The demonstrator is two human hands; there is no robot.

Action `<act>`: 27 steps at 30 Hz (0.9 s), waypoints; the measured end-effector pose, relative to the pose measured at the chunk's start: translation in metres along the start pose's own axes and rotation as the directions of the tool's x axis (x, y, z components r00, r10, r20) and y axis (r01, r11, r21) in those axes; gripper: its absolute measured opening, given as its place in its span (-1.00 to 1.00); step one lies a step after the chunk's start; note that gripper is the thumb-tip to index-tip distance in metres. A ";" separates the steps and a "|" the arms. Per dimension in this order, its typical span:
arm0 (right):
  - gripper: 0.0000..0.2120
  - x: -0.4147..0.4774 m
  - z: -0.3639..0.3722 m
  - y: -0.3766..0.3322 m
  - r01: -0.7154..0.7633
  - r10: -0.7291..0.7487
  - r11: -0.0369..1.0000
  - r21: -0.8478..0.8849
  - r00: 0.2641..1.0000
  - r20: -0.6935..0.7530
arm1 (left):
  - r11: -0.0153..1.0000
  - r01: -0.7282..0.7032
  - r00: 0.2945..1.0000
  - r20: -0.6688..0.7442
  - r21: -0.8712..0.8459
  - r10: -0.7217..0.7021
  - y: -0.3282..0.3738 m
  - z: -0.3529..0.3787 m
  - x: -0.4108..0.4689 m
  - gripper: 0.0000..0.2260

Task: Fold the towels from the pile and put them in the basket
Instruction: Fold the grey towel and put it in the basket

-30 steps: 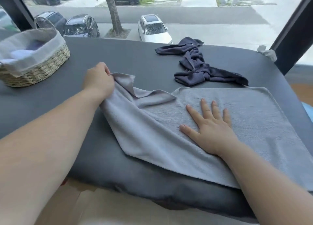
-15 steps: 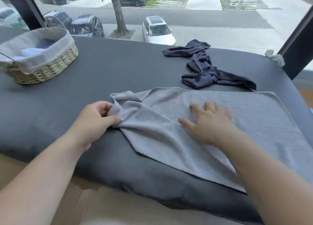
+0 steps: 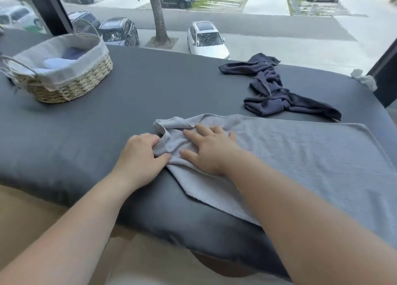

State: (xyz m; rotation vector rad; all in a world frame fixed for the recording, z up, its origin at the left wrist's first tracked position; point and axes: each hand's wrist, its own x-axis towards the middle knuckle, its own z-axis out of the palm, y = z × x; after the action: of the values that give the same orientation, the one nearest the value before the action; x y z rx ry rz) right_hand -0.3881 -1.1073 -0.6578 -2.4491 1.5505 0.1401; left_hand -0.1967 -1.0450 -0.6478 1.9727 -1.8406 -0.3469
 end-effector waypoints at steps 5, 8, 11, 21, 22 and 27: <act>-0.35 0.016 -0.014 -0.015 -0.072 0.071 0.997 -0.017 0.997 -0.023 | 0.813 0.046 0.999 0.031 -0.580 -0.035 0.010 -0.009 -0.015 -0.96; -0.28 0.029 -0.027 -0.015 -0.094 0.094 0.995 0.015 0.995 -0.014 | 0.669 0.054 0.998 0.061 -0.741 -0.013 0.011 -0.013 -0.020 -0.88; -0.35 0.041 -0.027 -0.009 -0.116 0.116 0.993 0.001 0.993 0.030 | 0.641 0.057 0.998 0.057 -0.766 -0.020 0.007 -0.014 -0.018 -0.83; -0.28 0.020 0.015 -0.006 -0.074 0.079 0.997 0.036 0.986 -0.144 | 0.985 0.163 0.967 0.206 -0.055 -0.149 -0.004 -0.030 -0.009 -0.69; -0.27 0.016 0.017 -0.005 -0.065 0.071 0.997 0.047 0.988 -0.137 | 0.986 0.164 0.963 0.218 0.003 -0.161 -0.008 -0.033 -0.012 -0.72; -0.27 0.008 0.017 0.003 -0.088 0.090 0.995 0.042 0.994 -0.061 | 0.872 0.378 0.921 0.224 -0.312 -0.319 -0.034 -0.046 -0.027 -0.78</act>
State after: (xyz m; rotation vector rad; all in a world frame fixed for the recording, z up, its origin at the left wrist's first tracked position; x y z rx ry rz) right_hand -0.3869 -1.1112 -0.6762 -2.3775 1.6734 0.0480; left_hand -0.1484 -1.0111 -0.6258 2.0570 -1.3744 -0.9098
